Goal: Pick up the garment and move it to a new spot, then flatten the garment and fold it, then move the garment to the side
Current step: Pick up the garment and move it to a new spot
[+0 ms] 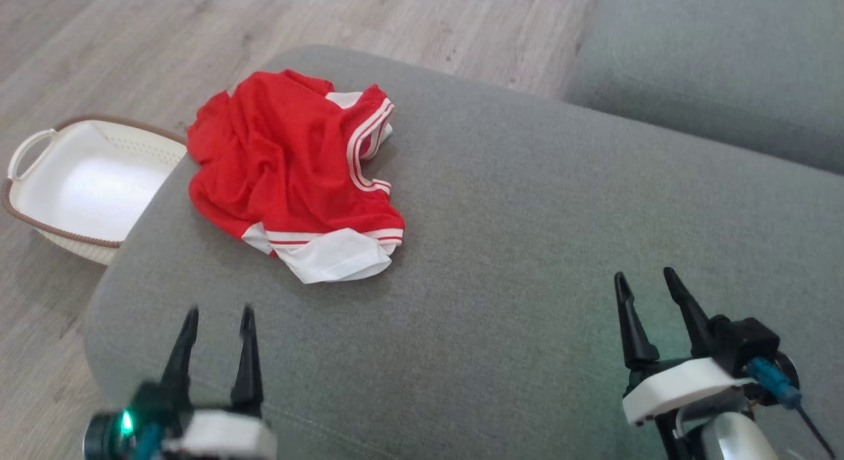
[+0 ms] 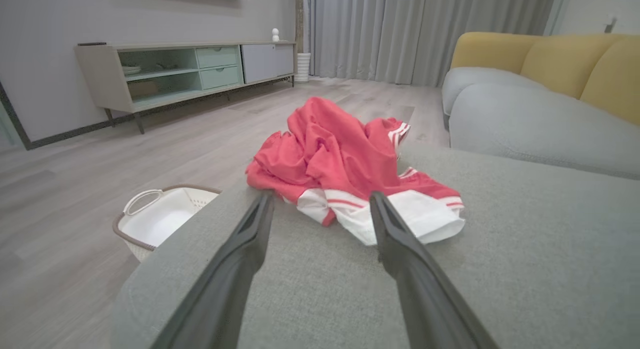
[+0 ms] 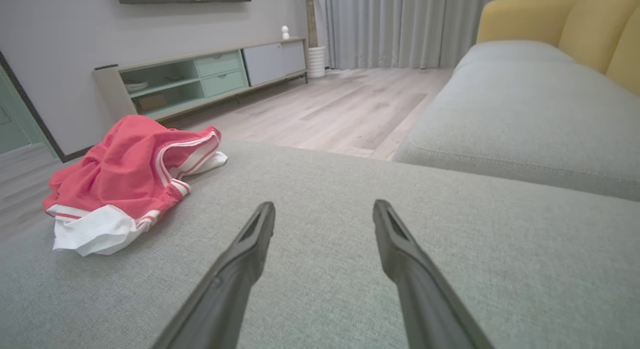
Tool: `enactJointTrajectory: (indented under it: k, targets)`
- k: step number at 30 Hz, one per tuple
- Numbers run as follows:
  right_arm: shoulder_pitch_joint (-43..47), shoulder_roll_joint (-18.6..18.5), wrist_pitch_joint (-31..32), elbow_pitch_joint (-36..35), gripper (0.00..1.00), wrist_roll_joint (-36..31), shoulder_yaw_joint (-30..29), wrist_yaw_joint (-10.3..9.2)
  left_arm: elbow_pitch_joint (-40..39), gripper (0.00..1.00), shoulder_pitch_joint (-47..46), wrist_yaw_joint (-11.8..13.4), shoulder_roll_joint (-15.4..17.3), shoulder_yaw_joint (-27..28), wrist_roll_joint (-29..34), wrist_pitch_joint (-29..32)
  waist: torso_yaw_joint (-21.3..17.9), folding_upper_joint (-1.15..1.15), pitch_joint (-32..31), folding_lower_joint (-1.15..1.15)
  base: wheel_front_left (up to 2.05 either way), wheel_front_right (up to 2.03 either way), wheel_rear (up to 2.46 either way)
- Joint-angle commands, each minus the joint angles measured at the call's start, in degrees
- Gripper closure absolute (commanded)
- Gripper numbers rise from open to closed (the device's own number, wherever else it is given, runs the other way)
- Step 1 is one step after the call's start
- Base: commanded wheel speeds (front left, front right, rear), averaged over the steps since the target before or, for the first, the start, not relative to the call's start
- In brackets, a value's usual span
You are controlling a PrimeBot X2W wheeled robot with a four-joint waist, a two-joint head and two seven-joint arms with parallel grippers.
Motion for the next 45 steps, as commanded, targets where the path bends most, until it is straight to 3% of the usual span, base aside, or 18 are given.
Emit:
enactJointTrajectory:
  k: [1,9,16,22,27,31,35,36,37,38,39,45]
  targets:
    - [-3.51,-0.45,-0.65,-2.25,0.00,-0.13,0.99,0.44,-3.23,0.00,-5.23,-0.45,0.34,2.43,-0.84,0.63,-0.63,0.00,1.11,0.00,0.00,0.00,0.00]
    - [-6.04,-0.45,1.15,-6.77,0.00,-2.36,1.16,0.44,-13.05,0.00,-20.91,-2.37,4.34,9.14,-10.96,17.82,-5.92,0.00,9.79,0.00,0.00,0.00,0.00]
    - [-9.20,-0.45,2.65,-10.57,0.00,-4.69,1.41,0.44,-9.43,0.00,-33.98,-1.44,10.23,16.40,-19.79,31.70,-12.78,0.00,19.42,0.00,0.00,0.00,0.00]
    - [-11.83,-0.45,2.64,-12.72,0.00,-5.45,1.14,0.44,-3.25,0.00,-38.66,1.80,13.87,19.72,-24.04,41.52,-18.51,0.00,25.42,0.00,0.00,0.00,0.00]
    - [-13.10,-0.45,1.91,-13.51,0.00,-4.75,0.85,0.44,1.51,0.00,-36.88,6.68,19.29,19.39,-20.91,49.68,-22.15,0.00,28.15,0.00,0.00,0.00,0.00]
    - [-13.78,-0.45,1.24,-13.29,0.00,-4.09,0.71,0.44,2.88,0.00,-35.22,9.02,18.00,20.95,-23.98,53.99,-24.06,0.00,29.25,0.00,0.00,0.00,0.00]
    - [-13.85,-0.45,0.70,-12.52,0.00,-3.72,0.72,0.44,3.96,0.00,-31.38,10.98,18.90,19.37,-24.17,60.78,-24.88,0.00,28.79,0.00,0.00,0.00,0.00]
    - [-13.81,-0.45,0.59,-12.21,0.00,-3.61,0.66,0.44,3.59,0.24,-30.55,11.11,19.40,18.97,-24.10,62.16,-24.91,0.00,28.37,0.00,0.00,0.00,0.00]
    - [-13.81,-0.45,0.59,-12.21,0.00,-3.61,0.66,0.44,3.59,0.24,-30.55,11.11,19.40,18.97,-24.10,62.16,-24.91,0.00,28.37,0.00,0.00,0.00,0.00]
    - [-13.74,-0.45,0.53,-11.97,0.00,-3.52,0.53,0.44,2.94,0.89,-30.04,11.18,19.95,18.88,-23.84,62.58,-24.83,0.00,27.98,0.00,0.00,0.00,0.00]
    - [-13.68,-0.45,0.41,-11.70,0.00,-3.40,0.39,0.44,2.47,1.00,-29.68,11.06,20.64,19.08,-23.54,62.40,-24.70,0.00,27.46,0.00,0.00,0.00,0.00]
    - [-12.47,-0.45,-0.53,-9.65,0.00,-2.48,-0.06,0.44,-1.44,1.00,-29.51,8.98,23.45,19.80,-21.45,57.84,-22.80,0.00,21.83,0.00,0.00,0.00,0.00]
